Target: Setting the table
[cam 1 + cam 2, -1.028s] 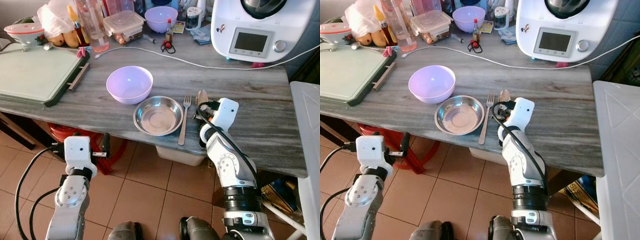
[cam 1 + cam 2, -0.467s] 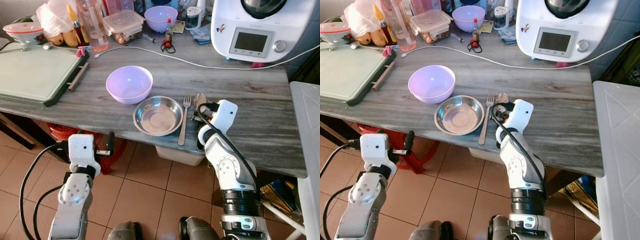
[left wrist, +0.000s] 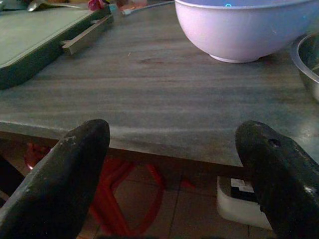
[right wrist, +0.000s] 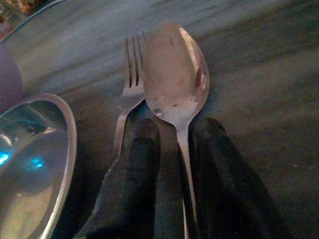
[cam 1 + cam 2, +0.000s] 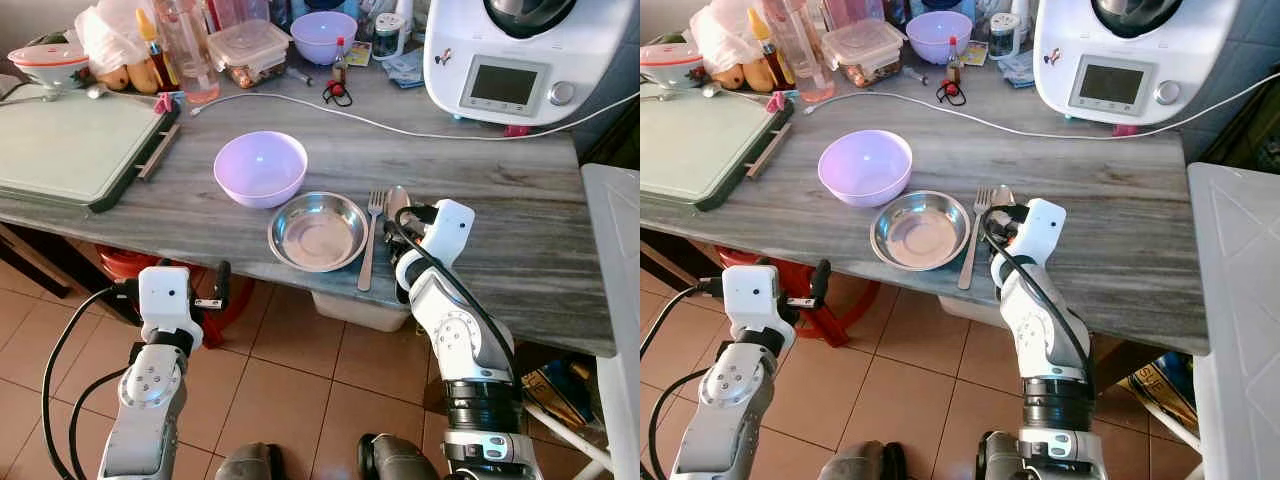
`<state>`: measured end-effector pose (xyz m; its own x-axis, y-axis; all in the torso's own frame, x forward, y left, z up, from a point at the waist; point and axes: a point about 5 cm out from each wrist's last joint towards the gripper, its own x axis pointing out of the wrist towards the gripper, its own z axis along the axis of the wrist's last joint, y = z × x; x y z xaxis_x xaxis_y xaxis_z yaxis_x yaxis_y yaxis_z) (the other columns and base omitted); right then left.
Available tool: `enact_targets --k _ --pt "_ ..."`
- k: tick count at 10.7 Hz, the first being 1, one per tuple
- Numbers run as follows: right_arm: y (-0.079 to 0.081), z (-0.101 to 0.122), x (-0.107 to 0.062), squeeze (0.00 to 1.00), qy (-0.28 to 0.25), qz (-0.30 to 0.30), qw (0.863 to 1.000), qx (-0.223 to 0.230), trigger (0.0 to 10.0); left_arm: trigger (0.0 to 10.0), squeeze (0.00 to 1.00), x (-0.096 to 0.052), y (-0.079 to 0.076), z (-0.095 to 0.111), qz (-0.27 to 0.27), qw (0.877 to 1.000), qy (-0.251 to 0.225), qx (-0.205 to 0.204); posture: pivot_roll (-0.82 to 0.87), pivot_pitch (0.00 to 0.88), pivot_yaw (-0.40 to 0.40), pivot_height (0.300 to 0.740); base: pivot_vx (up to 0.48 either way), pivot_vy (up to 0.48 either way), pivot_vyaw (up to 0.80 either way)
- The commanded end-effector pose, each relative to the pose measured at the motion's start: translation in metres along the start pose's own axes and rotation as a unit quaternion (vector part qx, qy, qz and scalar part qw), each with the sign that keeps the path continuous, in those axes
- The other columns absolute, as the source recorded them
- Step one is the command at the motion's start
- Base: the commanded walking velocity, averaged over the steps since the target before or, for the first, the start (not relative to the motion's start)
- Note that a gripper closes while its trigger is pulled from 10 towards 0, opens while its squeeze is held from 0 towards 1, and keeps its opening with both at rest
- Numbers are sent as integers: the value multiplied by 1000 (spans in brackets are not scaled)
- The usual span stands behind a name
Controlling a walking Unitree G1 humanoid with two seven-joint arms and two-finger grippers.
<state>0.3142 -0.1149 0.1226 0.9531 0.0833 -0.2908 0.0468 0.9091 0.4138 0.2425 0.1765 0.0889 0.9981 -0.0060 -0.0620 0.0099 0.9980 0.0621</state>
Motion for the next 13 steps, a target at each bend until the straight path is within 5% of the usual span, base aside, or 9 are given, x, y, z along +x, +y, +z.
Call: enact_targets --k 1,2,3,8,9,11,13 --pt "-7 -13 -1 1000 30 -17 999 0 10000 10000 0 0 2 -2 1 1000 3 -1 -30 128 60 740 0 0 0" --pt "-7 -7 -2 24 15 -12 1000 -4 10000 10000 0 0 2 -1 2 1000 2 -1 -29 126 60 740 0 0 0" --pt "-7 -3 -3 0 4 -10 1000 -6 10000 10000 0 0 3 -1 3 1000 1 -1 -29 126 60 740 0 0 0" --pt "-25 33 -34 0 -98 -13 993 -68 10000 10000 0 -1 2 1 0 1000 -5 -2 -38 124 58 740 0 0 0" --pt "-35 32 -42 1000 -101 -25 990 -90 10000 10000 0 -1 2 1 -2 1000 -6 -3 -42 126 58 740 0 0 0" --pt "-51 12 -51 1000 -43 -61 989 -129 10000 10000 0 -1 1 0 -5 1000 -5 -3 -48 127 60 740 0 0 0" --pt "-49 -5 -49 1000 15 -38 989 -139 10000 10000 0 -2 1 0 -5 1000 -3 -2 -40 127 62 740 0 0 0"
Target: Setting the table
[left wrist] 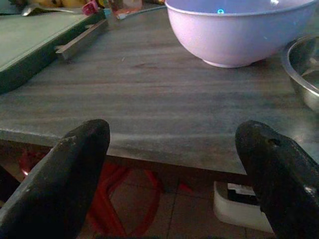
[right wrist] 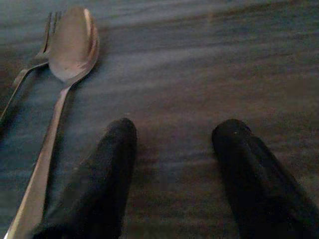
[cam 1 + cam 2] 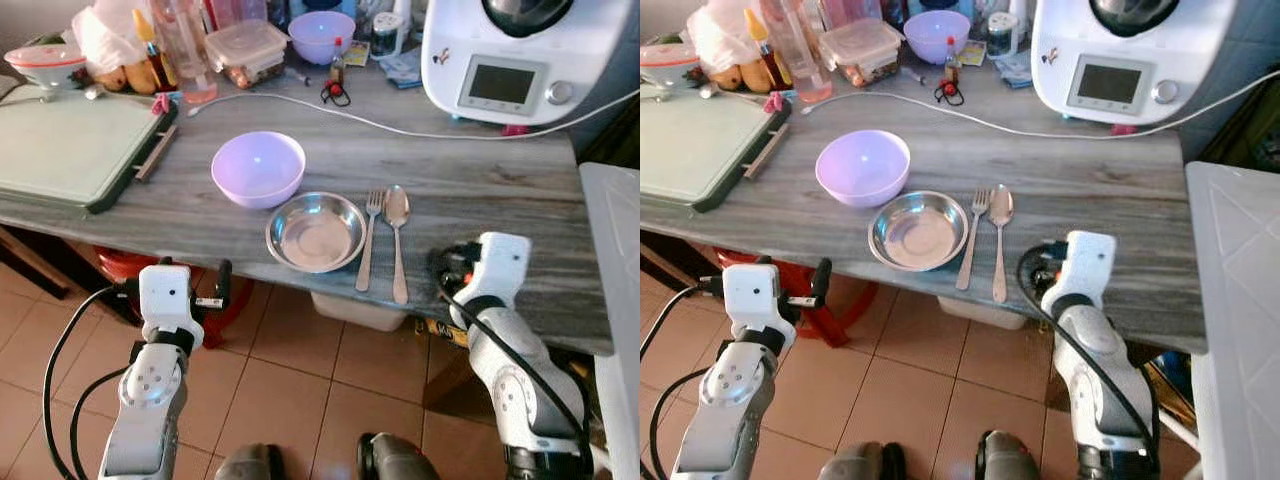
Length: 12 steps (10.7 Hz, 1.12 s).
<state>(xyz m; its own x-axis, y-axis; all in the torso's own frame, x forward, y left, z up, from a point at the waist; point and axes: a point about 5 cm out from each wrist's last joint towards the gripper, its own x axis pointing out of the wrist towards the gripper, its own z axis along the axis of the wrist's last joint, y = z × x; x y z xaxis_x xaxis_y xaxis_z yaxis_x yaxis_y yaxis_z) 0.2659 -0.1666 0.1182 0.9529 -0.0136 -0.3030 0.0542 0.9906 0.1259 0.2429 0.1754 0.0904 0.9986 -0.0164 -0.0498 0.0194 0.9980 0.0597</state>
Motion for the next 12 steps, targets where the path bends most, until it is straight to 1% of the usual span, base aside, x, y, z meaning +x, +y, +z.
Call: enact_targets --k 1,2,3,5,6,7,10,12 --pt "7 -9 -1 1000 30 20 999 2 10000 10000 0 -2 2 -2 0 1000 4 -1 -38 128 61 740 0 0 0" --pt "11 -11 0 859 42 37 998 -7 10000 10000 0 -3 3 -2 1 1000 5 0 -37 129 61 740 0 0 0" --pt "17 -14 1 0 61 67 996 -26 10000 10000 0 -4 4 -2 3 1000 7 0 -35 132 61 740 0 0 0" --pt "24 -14 1 0 70 103 990 -63 10000 10000 0 -4 3 -3 2 1000 9 -1 -37 134 61 740 0 0 0" --pt "26 -13 1 0 69 114 989 -67 10000 10000 0 -4 3 -3 2 1000 9 -1 -37 135 61 740 0 0 0" --pt "30 -11 1 0 66 136 985 -84 10000 10000 0 -4 3 -3 2 1000 10 -2 -38 135 60 740 0 0 0" --pt "30 -16 -1 0 78 155 977 -121 10000 10000 0 -4 1 -3 3 1000 11 -3 -40 134 57 740 0 0 0" --pt "29 -13 1 0 73 156 977 -125 10000 10000 0 -3 1 -4 1 1000 11 -4 -43 133 56 740 0 0 0"
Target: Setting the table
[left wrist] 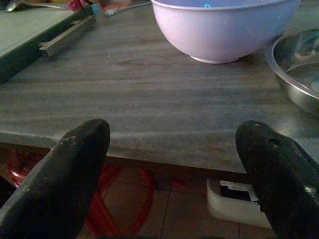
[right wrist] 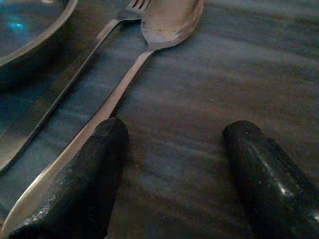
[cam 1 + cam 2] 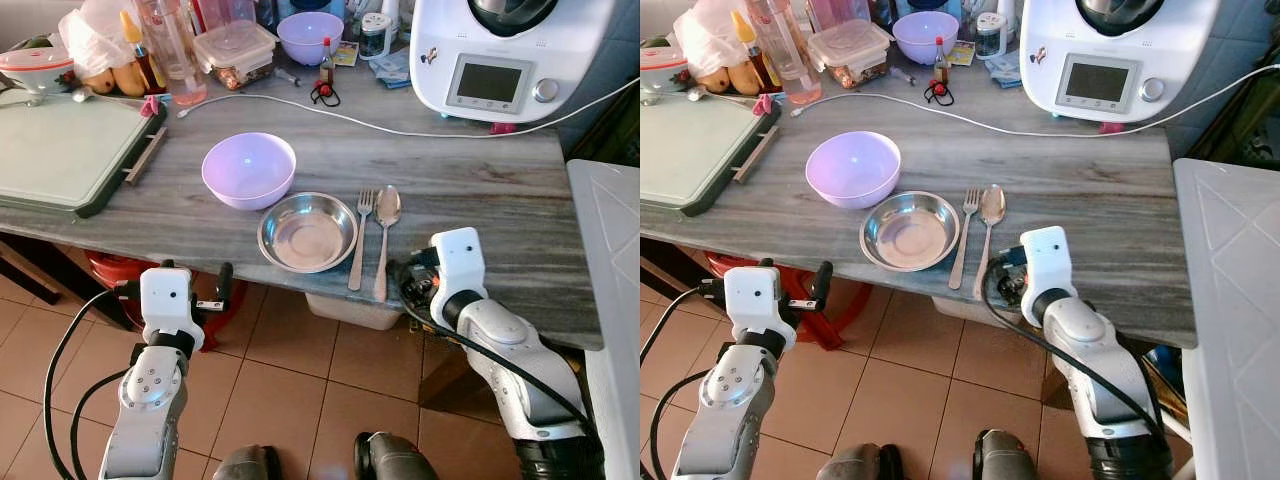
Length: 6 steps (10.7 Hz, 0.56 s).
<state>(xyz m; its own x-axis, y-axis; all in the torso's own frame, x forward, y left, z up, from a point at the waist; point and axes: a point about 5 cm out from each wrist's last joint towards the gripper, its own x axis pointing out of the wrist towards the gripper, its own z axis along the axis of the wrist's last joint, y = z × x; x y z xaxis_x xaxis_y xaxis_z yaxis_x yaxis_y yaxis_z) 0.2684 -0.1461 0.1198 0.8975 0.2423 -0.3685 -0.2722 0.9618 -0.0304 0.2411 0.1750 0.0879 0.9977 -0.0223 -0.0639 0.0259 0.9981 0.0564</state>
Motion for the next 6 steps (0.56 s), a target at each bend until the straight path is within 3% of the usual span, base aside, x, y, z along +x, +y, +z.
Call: enact_targets --k 1,4,6 --pt "10 -9 2 0 26 28 999 1 10000 10000 0 -2 1 -1 5 1000 3 -3 -43 133 55 740 0 0 0" --pt "2 -5 -8 0 -3 -1 999 -39 10000 10000 0 -4 0 2 7 1000 0 -14 -40 127 52 740 0 0 0" --pt "-3 -1 -24 0 -67 -29 995 -69 10000 10000 0 -14 2 -2 15 1000 15 -6 -41 108 53 740 0 0 0"
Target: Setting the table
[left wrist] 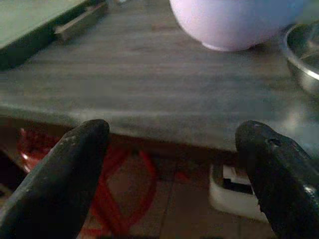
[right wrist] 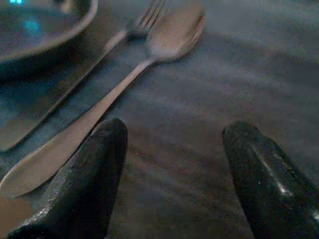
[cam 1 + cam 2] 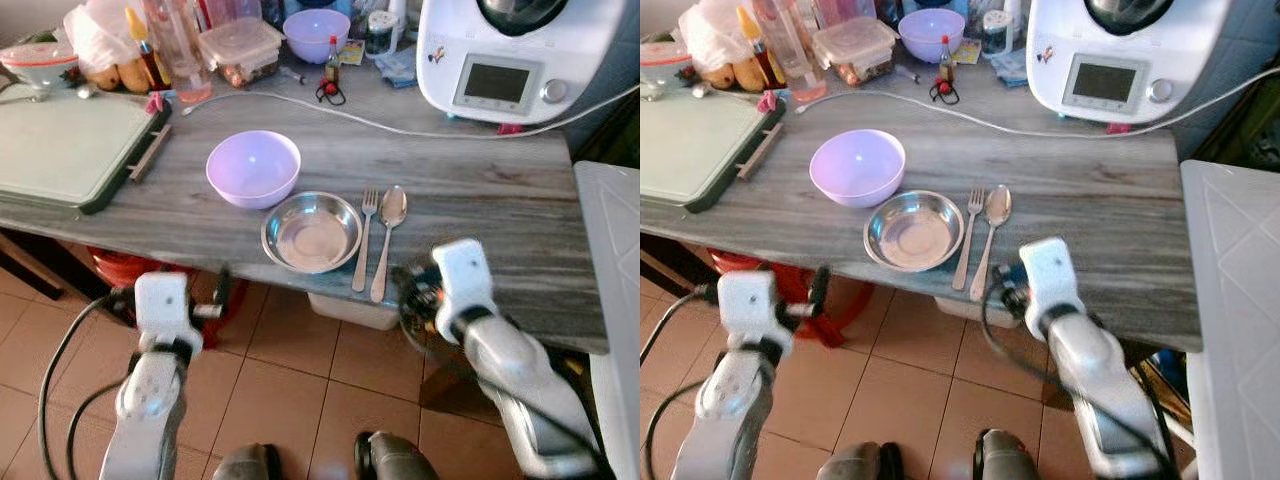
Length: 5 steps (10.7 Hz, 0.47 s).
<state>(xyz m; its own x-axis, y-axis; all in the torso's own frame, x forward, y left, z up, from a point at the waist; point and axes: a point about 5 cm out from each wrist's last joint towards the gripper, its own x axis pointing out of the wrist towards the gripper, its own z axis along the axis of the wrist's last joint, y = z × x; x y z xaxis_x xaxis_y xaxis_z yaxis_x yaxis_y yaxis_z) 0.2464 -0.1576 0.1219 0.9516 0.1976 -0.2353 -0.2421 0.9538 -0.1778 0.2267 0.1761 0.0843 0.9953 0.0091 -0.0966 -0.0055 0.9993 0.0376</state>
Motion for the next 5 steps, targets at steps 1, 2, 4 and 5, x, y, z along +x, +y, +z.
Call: enact_targets --k 1,2,4,5 --pt "-2 10 -3 0 -39 -10 999 -11 10000 10000 0 -2 1 1 -1 1000 1 2 -41 102 53 740 0 0 0" --pt "-3 10 -6 0 -69 -31 997 -5 10000 10000 0 -2 1 -1 2 1000 7 1 -42 86 53 740 0 0 0" --pt "-12 5 -8 1000 -104 -87 991 -9 10000 10000 0 3 -1 1 1 1000 3 -3 -41 65 50 740 0 0 0" --pt "-18 2 -7 1000 -114 -115 987 -3 10000 10000 0 5 0 3 3 1000 -2 -6 -45 56 47 740 -240 0 0"
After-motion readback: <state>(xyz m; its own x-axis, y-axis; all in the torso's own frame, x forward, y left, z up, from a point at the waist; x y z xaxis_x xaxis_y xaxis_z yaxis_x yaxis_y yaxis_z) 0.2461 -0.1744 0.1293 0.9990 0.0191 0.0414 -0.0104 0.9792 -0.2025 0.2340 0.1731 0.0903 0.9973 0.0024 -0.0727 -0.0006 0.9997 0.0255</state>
